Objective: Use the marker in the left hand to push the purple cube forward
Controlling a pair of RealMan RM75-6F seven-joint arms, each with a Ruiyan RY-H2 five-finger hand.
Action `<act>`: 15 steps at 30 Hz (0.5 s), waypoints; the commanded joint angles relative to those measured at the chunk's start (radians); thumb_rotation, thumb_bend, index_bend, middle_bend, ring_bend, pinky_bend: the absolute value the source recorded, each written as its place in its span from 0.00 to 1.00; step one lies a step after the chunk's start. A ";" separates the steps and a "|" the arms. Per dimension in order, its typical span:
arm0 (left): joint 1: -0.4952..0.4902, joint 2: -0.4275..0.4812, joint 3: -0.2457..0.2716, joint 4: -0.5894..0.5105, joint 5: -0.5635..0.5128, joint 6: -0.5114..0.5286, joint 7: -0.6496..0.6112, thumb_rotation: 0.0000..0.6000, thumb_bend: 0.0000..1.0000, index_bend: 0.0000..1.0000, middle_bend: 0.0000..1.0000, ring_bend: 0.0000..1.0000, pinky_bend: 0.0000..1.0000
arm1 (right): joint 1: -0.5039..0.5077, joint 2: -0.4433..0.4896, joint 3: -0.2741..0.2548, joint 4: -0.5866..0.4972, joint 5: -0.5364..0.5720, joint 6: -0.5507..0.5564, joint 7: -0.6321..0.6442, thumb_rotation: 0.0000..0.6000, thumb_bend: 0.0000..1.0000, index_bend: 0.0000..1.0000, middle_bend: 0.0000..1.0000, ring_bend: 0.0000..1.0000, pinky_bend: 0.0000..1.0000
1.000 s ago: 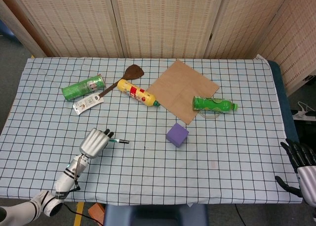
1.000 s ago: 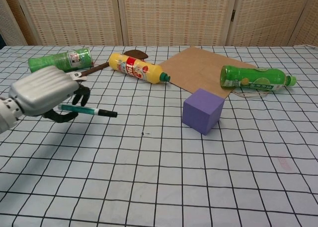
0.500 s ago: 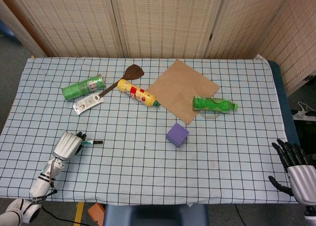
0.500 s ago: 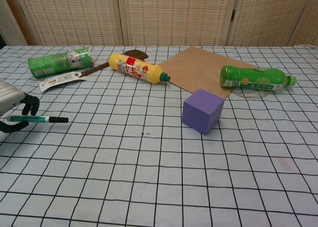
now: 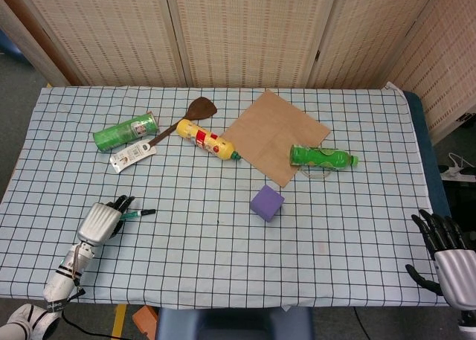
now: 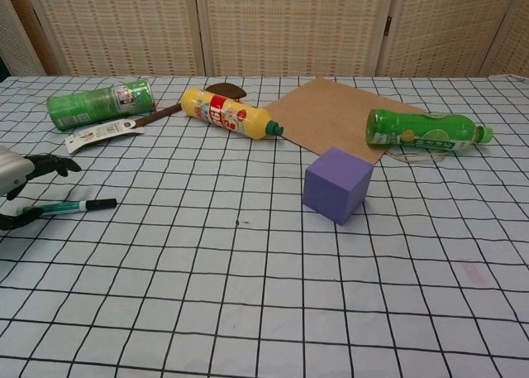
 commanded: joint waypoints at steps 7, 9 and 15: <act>0.122 0.201 -0.025 -0.391 0.020 0.247 -0.055 1.00 0.37 0.12 0.13 0.12 0.29 | -0.002 0.003 -0.003 0.008 -0.014 0.012 0.022 1.00 0.13 0.00 0.00 0.00 0.00; 0.137 0.217 -0.023 -0.424 0.023 0.272 -0.077 1.00 0.36 0.10 0.11 0.07 0.25 | -0.003 0.003 -0.003 0.010 -0.015 0.013 0.024 1.00 0.13 0.00 0.00 0.00 0.00; 0.276 0.399 0.084 -0.698 -0.003 0.311 -0.120 1.00 0.35 0.02 0.02 0.00 0.18 | -0.008 -0.023 0.004 0.038 -0.039 0.047 0.016 1.00 0.13 0.00 0.00 0.00 0.00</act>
